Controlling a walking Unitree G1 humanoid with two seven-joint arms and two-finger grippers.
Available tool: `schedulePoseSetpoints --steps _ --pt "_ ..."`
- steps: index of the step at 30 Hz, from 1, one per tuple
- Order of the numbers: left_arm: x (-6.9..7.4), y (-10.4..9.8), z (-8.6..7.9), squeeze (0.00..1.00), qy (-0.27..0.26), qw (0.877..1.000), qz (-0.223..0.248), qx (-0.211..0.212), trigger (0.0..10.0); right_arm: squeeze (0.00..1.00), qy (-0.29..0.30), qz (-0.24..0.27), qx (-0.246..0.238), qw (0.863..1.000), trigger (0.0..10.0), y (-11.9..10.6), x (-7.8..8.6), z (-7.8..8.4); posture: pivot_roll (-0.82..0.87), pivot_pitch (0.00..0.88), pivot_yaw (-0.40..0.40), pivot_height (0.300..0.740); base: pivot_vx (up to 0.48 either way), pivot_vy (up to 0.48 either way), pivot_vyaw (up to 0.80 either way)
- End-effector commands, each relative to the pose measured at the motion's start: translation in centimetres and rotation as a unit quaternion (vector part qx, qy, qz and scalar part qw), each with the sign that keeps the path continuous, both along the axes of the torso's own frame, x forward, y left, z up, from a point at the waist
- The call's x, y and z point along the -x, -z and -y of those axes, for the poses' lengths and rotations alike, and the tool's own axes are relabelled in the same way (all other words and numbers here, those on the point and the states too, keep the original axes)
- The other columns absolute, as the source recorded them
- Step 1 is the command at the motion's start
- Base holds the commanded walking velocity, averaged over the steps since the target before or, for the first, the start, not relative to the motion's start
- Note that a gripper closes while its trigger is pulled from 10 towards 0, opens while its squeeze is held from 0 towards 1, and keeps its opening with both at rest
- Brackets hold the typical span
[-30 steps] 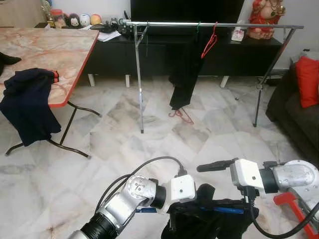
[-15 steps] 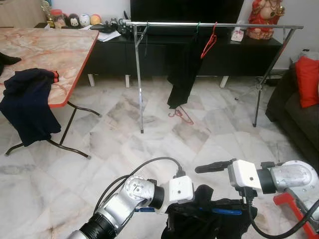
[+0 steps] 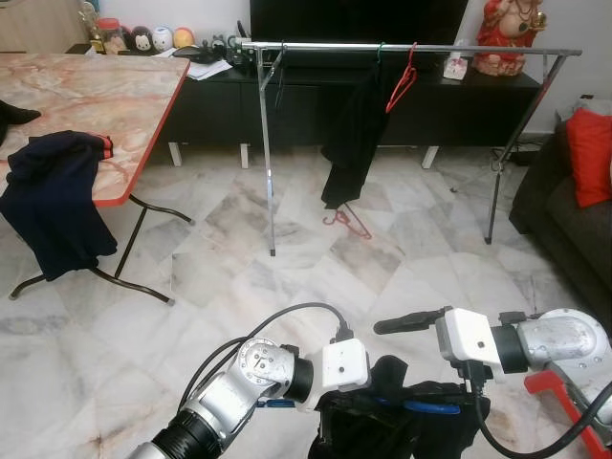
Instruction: Hang hanger
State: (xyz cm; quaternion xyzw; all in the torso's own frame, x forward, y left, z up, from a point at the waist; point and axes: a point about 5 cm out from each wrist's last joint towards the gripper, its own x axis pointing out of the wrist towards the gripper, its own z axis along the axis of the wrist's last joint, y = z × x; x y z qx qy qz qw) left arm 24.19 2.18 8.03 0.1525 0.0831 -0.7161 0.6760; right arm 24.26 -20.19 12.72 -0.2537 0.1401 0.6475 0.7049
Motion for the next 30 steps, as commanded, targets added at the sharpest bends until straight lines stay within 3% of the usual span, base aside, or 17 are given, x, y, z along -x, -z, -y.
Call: schedulePoseSetpoints --steps 1,30 --pt "-5.92 -4.10 -5.53 0.00 -0.212 0.973 0.070 0.052 10.0 0.00 -0.122 -0.174 0.072 0.974 10.0 5.01 4.93 -0.12 -0.14 0.009 -0.093 0.740 0.000 0.000 0.00" --pt "-5.92 -4.10 -5.53 0.00 -0.212 0.973 0.070 0.052 10.0 0.00 -0.122 -0.174 0.072 0.974 10.0 5.01 4.93 -0.12 -0.14 0.009 -0.093 0.740 0.000 0.000 0.00"
